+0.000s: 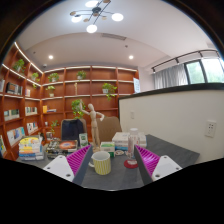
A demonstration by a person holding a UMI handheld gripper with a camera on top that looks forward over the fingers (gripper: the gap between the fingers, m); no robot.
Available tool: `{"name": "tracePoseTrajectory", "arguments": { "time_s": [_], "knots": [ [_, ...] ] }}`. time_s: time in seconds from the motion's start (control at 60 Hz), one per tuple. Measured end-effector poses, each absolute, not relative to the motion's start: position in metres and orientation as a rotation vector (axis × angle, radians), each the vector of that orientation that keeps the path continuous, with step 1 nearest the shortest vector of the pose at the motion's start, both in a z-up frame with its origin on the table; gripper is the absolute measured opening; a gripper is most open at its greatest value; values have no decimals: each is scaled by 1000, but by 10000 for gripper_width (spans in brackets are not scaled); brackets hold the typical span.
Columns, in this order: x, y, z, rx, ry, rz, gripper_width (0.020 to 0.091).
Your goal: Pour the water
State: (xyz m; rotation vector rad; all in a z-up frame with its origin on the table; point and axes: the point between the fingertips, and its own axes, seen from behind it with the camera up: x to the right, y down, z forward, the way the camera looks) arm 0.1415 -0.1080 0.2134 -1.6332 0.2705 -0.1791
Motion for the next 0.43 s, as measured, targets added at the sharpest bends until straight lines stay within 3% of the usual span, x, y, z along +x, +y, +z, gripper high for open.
{"name": "tracePoseTrajectory", "arguments": {
  "time_s": [0.433],
  "knots": [
    [108, -115, 224, -1629, 127, -169, 874]
  ]
}}
